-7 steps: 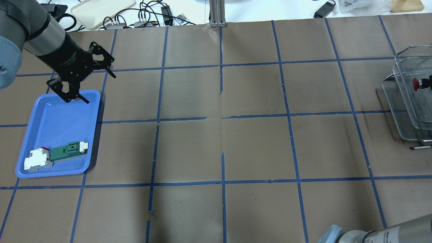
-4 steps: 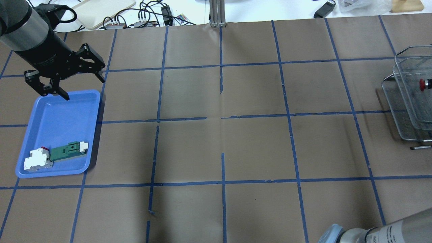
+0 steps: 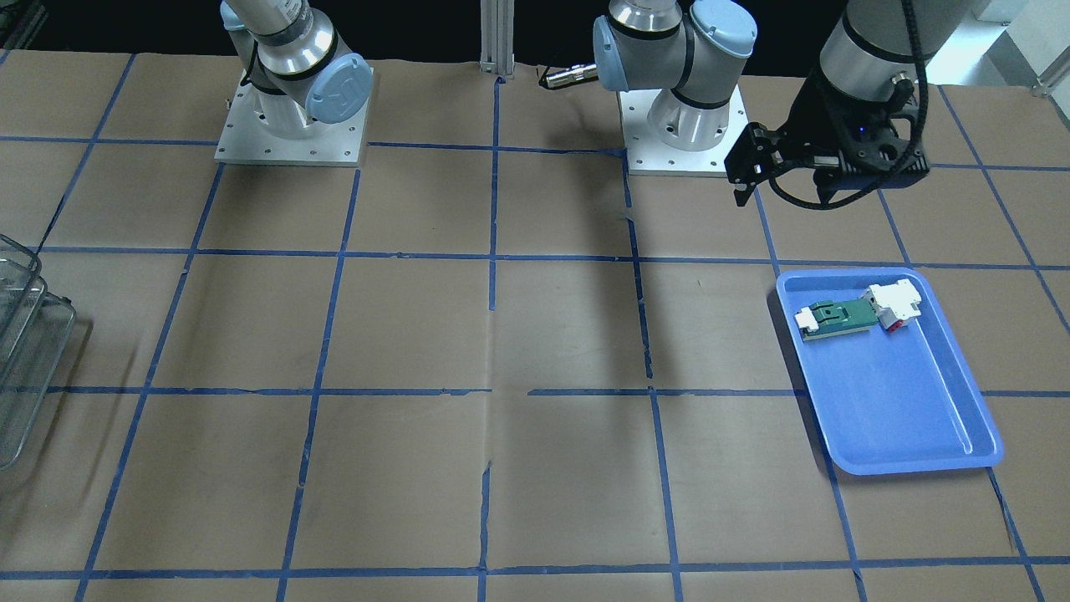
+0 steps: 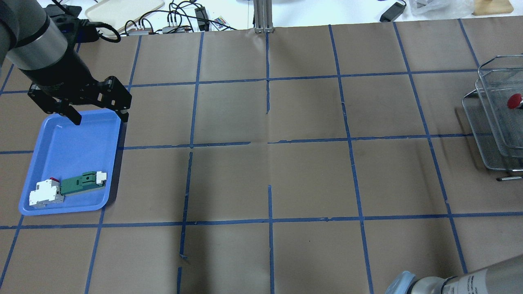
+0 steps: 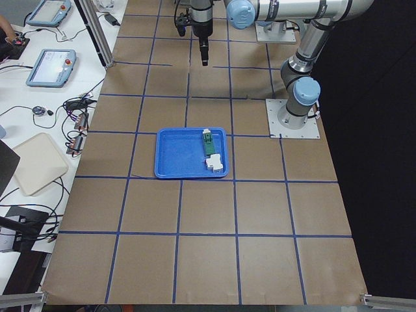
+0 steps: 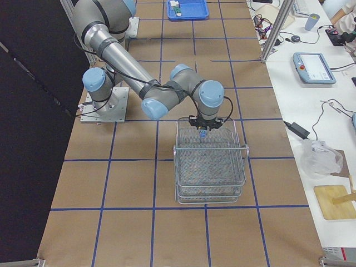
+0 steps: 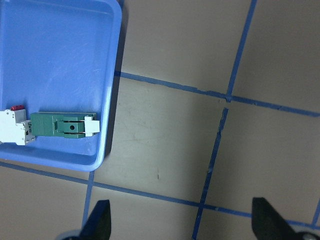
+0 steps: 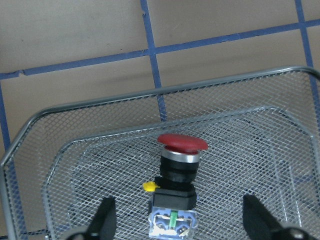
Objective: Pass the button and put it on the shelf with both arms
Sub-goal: 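Release the button on the rack shelf while the left arm returns over the tray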
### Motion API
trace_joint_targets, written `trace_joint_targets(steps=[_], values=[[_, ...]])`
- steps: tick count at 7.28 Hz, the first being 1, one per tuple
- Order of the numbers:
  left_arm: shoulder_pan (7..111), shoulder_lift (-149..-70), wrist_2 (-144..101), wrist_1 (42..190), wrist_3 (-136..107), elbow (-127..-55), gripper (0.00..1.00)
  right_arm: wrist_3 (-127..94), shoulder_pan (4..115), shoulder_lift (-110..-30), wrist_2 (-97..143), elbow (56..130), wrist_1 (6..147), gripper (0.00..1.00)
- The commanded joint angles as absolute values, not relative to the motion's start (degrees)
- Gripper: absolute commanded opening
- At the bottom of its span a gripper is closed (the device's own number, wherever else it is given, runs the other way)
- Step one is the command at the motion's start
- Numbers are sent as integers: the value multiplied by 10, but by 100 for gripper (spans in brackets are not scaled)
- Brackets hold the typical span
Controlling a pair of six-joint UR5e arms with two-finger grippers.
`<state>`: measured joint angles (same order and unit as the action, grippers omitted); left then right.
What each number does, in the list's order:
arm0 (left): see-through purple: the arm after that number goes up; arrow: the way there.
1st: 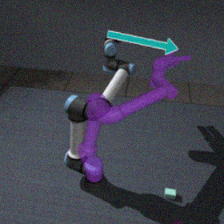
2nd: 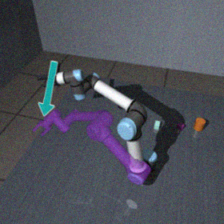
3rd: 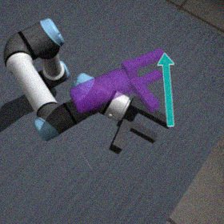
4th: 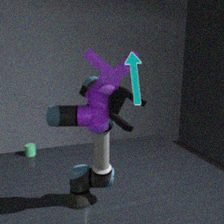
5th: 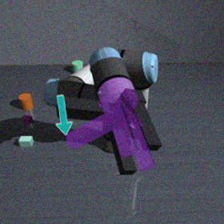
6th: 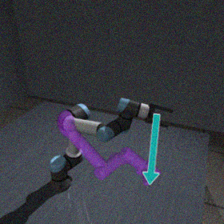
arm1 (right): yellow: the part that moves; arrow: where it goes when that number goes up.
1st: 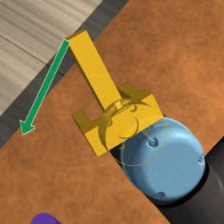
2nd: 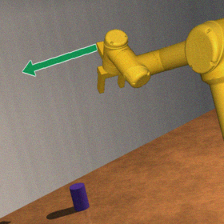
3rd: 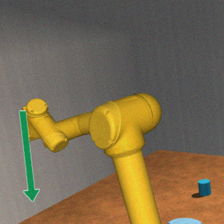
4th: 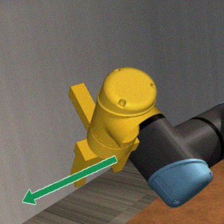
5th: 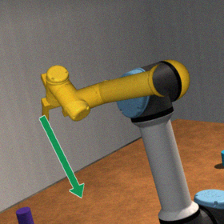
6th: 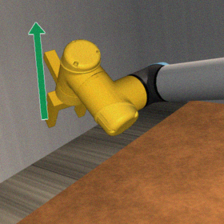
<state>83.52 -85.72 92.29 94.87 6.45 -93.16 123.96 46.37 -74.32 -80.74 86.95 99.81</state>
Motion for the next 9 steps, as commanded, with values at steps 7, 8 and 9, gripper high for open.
trace_joint_targets(steps=[7, 8, 9], values=[[837, -845, 900, 976, 139, -934, 100, 631, 797, -880, -864, 888, 943, 100], [838, -845, 900, 977, 131, -930, 100, 525, 859, -879, -879, 885, 952, 100], [838, -845, 900, 977, 127, -932, 100, 440, 885, -876, -880, 882, 954, 100]])
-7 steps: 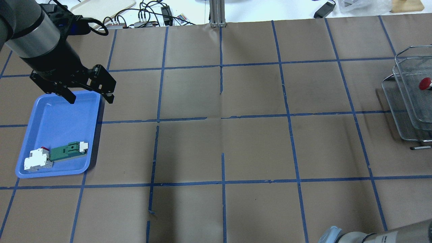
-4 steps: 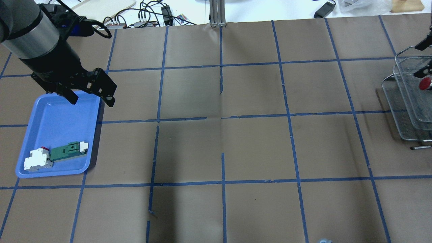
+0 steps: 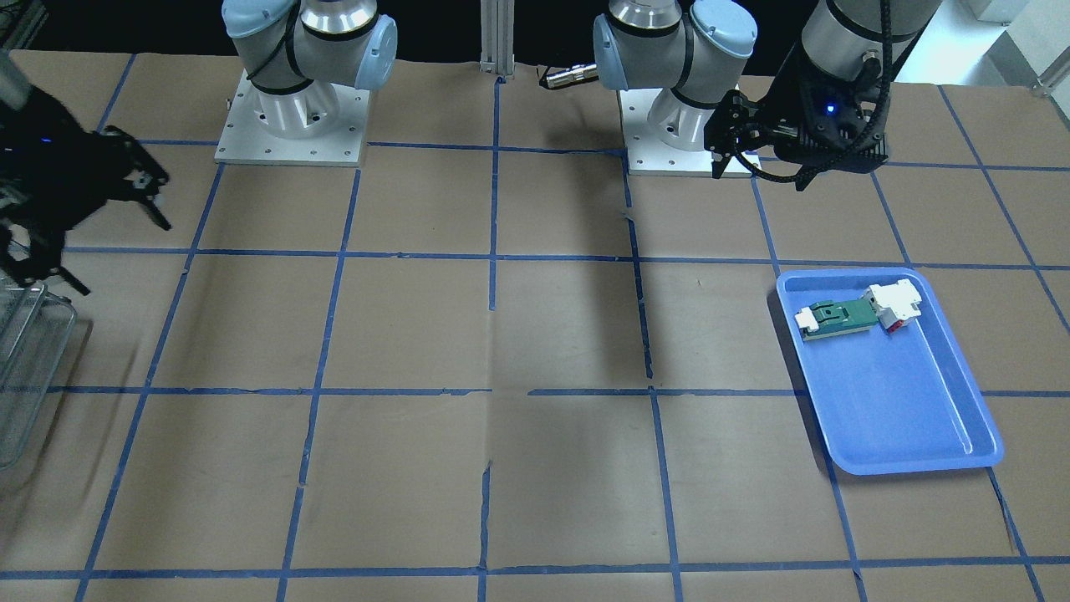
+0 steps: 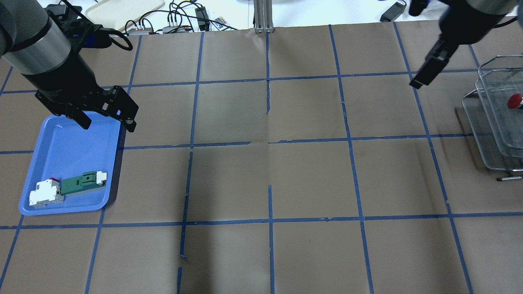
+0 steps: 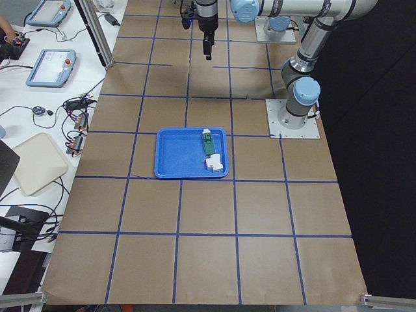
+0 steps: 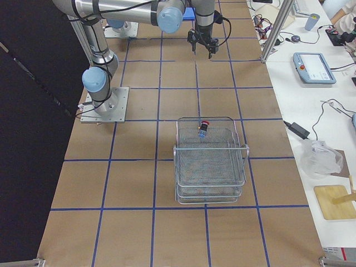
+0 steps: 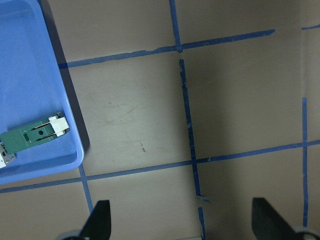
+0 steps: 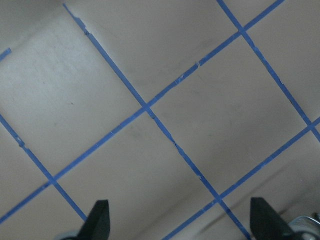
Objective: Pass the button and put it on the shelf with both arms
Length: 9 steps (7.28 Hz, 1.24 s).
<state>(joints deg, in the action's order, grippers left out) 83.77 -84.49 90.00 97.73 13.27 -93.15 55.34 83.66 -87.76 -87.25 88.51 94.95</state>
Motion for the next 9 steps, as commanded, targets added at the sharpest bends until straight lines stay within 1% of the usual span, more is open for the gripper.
trace_joint_targets(steps=[1, 5, 7, 9], values=[[838, -843, 900, 976, 127, -933, 100, 363, 884, -874, -871, 880, 954, 100], [839, -841, 898, 975, 125, -937, 100, 89, 886, -871, -870, 841, 932, 100], [841, -841, 897, 974, 125, -936, 100, 76, 881, -868, -870, 835, 883, 100], [841, -840, 898, 974, 125, -937, 100, 75, 881, -869, -876, 835, 881, 100]])
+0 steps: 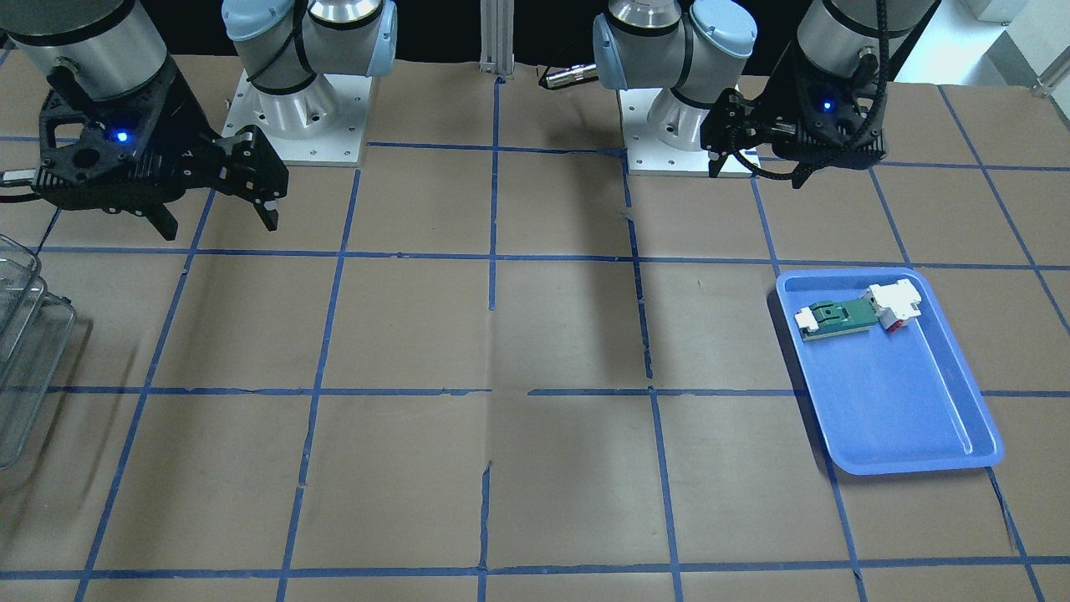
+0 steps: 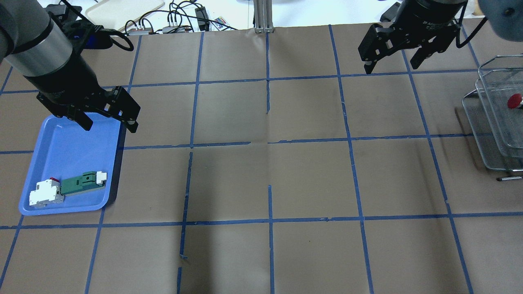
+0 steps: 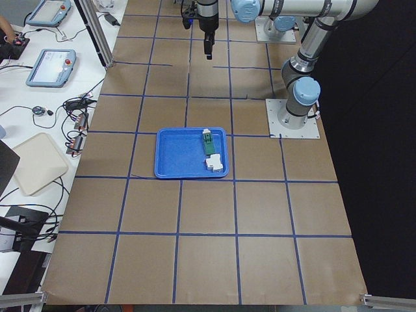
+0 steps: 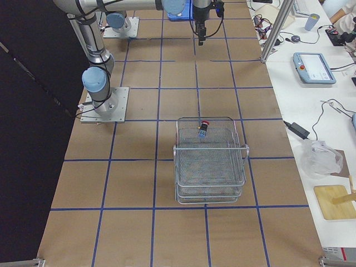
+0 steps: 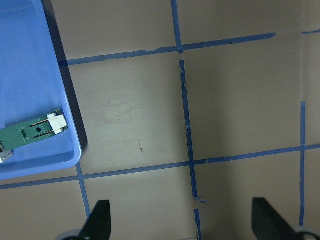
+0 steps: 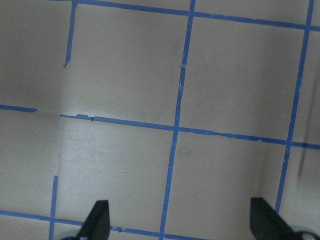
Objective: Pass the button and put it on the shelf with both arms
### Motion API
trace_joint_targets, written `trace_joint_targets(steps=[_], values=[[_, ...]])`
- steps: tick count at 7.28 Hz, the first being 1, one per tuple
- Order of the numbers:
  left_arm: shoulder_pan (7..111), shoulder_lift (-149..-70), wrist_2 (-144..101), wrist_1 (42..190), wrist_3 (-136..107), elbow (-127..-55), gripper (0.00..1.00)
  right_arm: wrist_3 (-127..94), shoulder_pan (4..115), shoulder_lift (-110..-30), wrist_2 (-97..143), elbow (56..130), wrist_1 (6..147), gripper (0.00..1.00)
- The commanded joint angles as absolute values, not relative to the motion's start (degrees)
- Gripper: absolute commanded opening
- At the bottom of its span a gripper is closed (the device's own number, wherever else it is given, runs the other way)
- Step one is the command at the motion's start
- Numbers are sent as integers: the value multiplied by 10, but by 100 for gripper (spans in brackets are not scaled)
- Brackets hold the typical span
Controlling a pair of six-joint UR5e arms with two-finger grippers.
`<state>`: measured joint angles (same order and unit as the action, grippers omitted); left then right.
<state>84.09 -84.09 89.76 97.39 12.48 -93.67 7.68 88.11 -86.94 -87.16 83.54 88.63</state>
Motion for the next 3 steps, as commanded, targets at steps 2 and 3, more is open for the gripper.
trace_joint_targets(steps=[2, 3], values=[[841, -840, 897, 973, 125, -937, 100, 75, 881, -869, -879, 835, 878, 100], [841, -840, 898, 973, 126, -937, 100, 75, 881, -869, -879, 835, 878, 100]])
